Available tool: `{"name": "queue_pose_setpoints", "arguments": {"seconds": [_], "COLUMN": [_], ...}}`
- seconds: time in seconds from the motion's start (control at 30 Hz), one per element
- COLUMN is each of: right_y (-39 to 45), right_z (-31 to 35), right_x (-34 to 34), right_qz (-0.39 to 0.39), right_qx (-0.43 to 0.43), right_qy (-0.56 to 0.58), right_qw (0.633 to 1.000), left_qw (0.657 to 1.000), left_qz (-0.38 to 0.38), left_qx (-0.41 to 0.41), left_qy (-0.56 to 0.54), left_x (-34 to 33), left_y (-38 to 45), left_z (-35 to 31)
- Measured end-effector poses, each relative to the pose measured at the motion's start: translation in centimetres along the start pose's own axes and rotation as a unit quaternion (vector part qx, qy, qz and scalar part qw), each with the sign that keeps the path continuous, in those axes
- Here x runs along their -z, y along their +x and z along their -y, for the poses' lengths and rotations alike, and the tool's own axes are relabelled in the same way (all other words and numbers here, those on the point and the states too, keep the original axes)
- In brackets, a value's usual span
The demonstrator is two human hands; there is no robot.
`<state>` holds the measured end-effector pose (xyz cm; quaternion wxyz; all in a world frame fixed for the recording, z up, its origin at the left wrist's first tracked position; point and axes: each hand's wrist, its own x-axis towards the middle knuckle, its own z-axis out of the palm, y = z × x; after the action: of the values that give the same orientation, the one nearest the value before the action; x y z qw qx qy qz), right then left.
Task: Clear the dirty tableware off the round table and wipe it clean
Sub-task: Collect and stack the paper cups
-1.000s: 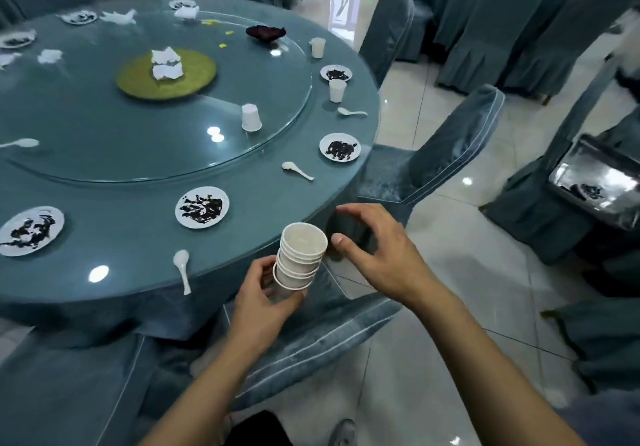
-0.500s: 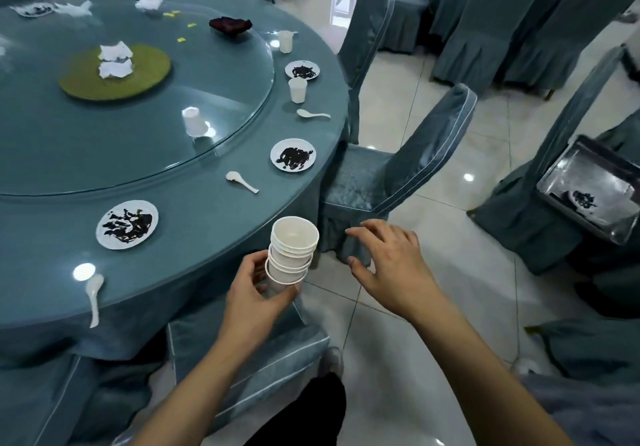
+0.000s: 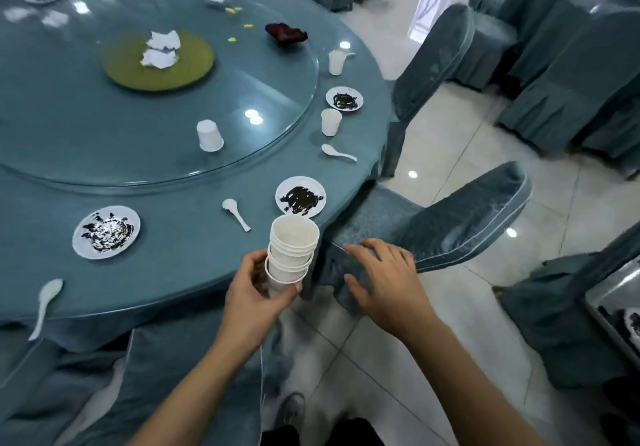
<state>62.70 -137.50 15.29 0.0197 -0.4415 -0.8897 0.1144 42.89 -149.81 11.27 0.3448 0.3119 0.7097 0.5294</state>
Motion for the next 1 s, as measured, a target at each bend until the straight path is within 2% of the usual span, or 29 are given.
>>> {"name": "queue_pose_setpoints", "arguments": {"seconds": [0.3, 0.47, 0.7, 1.0], "right_y": [12.1, 19.3, 29.1, 43.4], "right_z": [-5.1, -5.0, 1.0, 13.2], "right_x": [1.0, 0.4, -0.8, -5.1], "right_qz": [0.003, 0.019, 0.058, 0.055], "right_qx": [0.131, 0.193, 0.285, 0.402], "right_qy": [0.031, 0.045, 0.013, -0.112], "right_qw": [0.991, 0.980, 0.957, 0.907], "left_qw": [0.986, 0.969, 0.939, 0.932], "left_qz": [-0.163, -0.237, -0.320, -0.333], "left_qx": [0.036, 0.058, 0.103, 0.127], "left_qy": [-0.023, -0.038, -0.076, -0.067], "left_x": [-5.8, -6.2, -2.9, 4.5], "left_y": [4.5, 5.3, 9.7, 19.7], "left_z": [-2.8, -2.8, -1.9, -0.1]}}
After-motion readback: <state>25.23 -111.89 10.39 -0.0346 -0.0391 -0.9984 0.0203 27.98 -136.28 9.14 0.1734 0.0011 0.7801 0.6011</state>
